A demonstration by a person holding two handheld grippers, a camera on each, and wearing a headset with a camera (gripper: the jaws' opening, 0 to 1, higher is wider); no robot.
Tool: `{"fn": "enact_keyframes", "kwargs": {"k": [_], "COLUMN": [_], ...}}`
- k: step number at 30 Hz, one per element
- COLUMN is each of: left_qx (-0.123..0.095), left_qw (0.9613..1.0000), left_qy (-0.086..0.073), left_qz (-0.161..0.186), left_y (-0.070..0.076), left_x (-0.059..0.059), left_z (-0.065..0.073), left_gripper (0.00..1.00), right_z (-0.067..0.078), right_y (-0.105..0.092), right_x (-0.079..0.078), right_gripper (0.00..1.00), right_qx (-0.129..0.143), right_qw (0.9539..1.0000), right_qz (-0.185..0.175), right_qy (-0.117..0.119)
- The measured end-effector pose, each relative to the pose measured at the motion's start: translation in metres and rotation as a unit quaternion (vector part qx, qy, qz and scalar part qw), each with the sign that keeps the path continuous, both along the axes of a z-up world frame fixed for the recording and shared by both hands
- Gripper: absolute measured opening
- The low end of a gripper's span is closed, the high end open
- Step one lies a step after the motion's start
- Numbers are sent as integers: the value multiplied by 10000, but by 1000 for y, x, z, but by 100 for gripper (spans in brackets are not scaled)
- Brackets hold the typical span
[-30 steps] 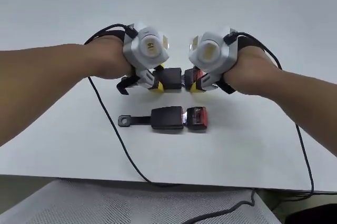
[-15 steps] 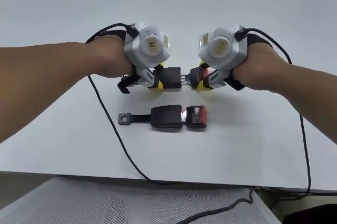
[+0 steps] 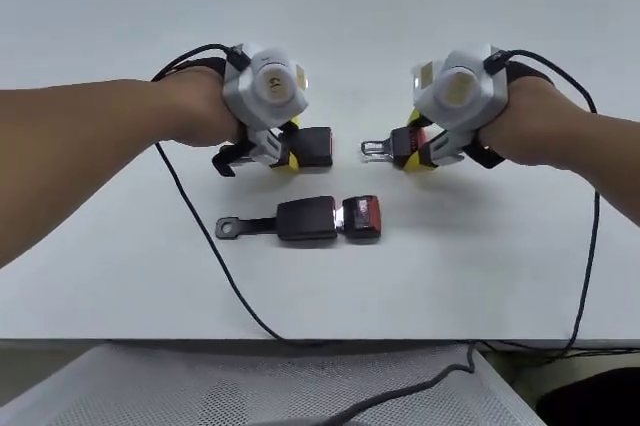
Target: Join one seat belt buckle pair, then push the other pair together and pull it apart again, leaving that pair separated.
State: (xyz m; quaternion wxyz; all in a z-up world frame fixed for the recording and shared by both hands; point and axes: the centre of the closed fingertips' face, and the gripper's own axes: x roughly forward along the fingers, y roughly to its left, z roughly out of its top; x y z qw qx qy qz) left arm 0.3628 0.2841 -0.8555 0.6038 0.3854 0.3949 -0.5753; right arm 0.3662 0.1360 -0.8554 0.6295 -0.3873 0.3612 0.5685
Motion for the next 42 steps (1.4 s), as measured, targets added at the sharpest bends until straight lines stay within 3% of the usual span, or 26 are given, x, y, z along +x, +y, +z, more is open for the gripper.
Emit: {"fn": "enact_keyframes", "kwargs": {"k": [9, 15, 21, 24, 26, 29, 30, 32, 34, 38, 42], "left_qx": [55, 113, 223, 206, 178, 158, 314, 458, 349, 89, -100], "left_qw": [10000, 9999, 9996, 9996, 9997, 9995, 9989, 9984, 9989, 9973, 9953], "left_qy": [-26, -21, -16, -28, -71, -215, -324, -325, -295, -527, -580], "left_qz": [44, 61, 183, 181, 171, 141, -107, -113, 73, 511, 775], "left_y": [0, 0, 0, 0, 0, 1, 5, 10, 11, 22, 42], "left_x": [1, 1, 2, 3, 3, 2, 2, -1, -1, 5, -10], "left_z": [0, 0, 0, 1, 1, 2, 3, 3, 6, 22, 32], "left_gripper": [32, 32, 33, 33, 33, 33, 33, 35, 38, 42, 45], "right_z": [0, 0, -1, 1, 2, 1, 1, 1, 2, 6, 14], "right_y": [-65, -98, -102, -101, -101, -104, -105, -105, -108, -111, -103], "right_x": [-3, -2, -1, 4, 10, 12, 12, 13, 15, 4, -7], "right_gripper": [34, 35, 37, 43, 50, 53, 53, 54, 58, 62, 64], "right_qx": [-339, -585, -703, -823, -883, -859, -830, -801, -829, -838, -546], "right_qw": [9992, 9975, 9964, 9956, 9947, 9931, 9929, 9927, 9916, 9906, 9892], "right_qz": [-218, -384, -454, -450, -489, -788, -846, -898, -966, -1046, -1277], "right_qy": [30, 43, 114, -49, -186, -96, -71, -115, -228, -288, -473]}}
